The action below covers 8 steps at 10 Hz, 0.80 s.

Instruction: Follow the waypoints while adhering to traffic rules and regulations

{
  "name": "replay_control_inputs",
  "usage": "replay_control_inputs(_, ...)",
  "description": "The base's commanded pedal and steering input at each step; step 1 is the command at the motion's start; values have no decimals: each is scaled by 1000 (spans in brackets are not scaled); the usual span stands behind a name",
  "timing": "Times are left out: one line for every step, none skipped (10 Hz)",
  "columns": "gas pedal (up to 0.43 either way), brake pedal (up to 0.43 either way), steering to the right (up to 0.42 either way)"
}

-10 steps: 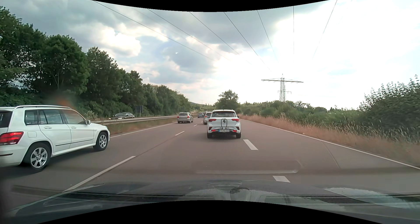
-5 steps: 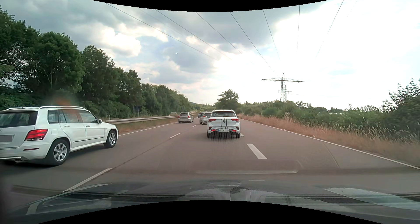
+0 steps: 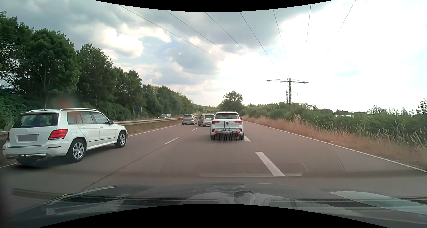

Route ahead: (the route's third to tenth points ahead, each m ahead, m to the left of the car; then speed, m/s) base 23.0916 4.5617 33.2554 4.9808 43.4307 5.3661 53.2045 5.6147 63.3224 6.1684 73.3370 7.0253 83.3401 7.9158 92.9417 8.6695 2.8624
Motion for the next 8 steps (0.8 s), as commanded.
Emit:
replay_control_inputs(20,0,0)
replay_control_inputs(20,0,0)
replay_control_inputs(39,0,0)
replay_control_inputs(47,0,0)
replay_control_inputs(47,0,0)
replay_control_inputs(47,0,0)
replay_control_inputs(47,0,0)
replay_control_inputs(47,0,0)
